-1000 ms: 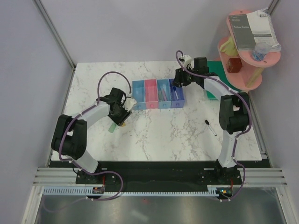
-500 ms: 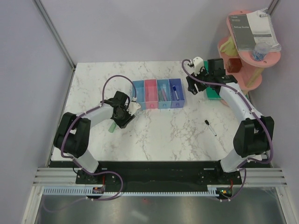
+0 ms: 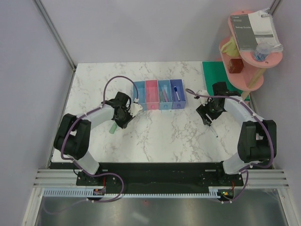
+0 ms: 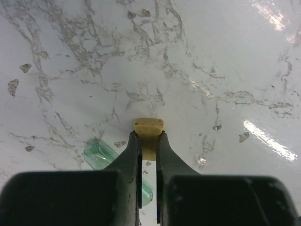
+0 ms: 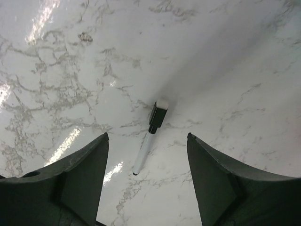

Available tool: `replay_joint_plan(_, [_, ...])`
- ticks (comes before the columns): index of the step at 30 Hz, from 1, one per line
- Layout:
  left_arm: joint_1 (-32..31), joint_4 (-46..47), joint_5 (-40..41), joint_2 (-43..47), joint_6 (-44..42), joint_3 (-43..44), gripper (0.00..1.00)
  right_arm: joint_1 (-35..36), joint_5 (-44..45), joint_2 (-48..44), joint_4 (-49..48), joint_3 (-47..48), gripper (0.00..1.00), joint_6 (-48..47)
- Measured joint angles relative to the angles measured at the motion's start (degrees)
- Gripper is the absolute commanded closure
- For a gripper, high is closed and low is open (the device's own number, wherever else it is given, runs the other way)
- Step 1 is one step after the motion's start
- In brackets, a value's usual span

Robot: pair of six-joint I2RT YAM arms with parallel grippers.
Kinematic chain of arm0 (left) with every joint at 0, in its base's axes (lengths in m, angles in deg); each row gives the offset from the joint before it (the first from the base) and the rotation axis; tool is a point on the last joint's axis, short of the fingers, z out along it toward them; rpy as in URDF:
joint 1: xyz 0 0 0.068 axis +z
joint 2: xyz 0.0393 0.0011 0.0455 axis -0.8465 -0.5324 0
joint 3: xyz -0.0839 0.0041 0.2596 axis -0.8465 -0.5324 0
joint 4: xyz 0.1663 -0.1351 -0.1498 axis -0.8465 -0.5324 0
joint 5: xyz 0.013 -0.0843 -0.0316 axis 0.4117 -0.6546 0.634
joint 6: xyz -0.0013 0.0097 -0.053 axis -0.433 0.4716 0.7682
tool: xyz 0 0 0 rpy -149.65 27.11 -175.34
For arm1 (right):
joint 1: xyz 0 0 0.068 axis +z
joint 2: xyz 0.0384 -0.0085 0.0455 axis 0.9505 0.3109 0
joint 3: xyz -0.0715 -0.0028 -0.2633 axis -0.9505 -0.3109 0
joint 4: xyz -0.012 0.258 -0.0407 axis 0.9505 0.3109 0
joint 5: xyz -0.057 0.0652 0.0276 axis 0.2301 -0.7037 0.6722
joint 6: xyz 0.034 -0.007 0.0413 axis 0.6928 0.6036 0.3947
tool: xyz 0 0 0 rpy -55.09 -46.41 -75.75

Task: Sort the stationery into containers
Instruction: Pick up the stationery from the center of the board, then place the stationery in the storage box, then pick up the pen from the center of the board.

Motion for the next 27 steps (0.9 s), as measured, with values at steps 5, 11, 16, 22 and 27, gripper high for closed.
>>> replay_joint_plan(5, [-0.24, -5.40, -3.82, 0.13, 0.33, 4.52, 0.98, -0.55, 0.74, 0.55, 1.33, -2.36, 0.26, -2.75])
replay_joint_plan(11, [-0.28, -9.88, -10.71, 1.36, 3.21, 18.08, 0.98, -2.03, 0.85, 3.89, 0.63, -4.28, 0.27, -4.13])
replay_joint_plan(16, [-0.37, -10.34, -15.89, 1.90, 6.80, 27.80, 0.98, -2.75, 1.33, 6.19, -0.52, -5.62, 0.28, -4.42])
replay_joint_plan(22, [-0.57, -10.78, -19.12, -1.99, 11.06, 36.04, 0.98, -2.75, 2.10, 6.69, -1.84, -5.66, 0.33, -4.44])
replay_joint_plan(27, [-0.70, -8.07, -20.70, -7.39, 16.50, 39.01, 0.98, -2.82, 2.71, 7.15, -2.78, -5.49, 0.51, -4.35])
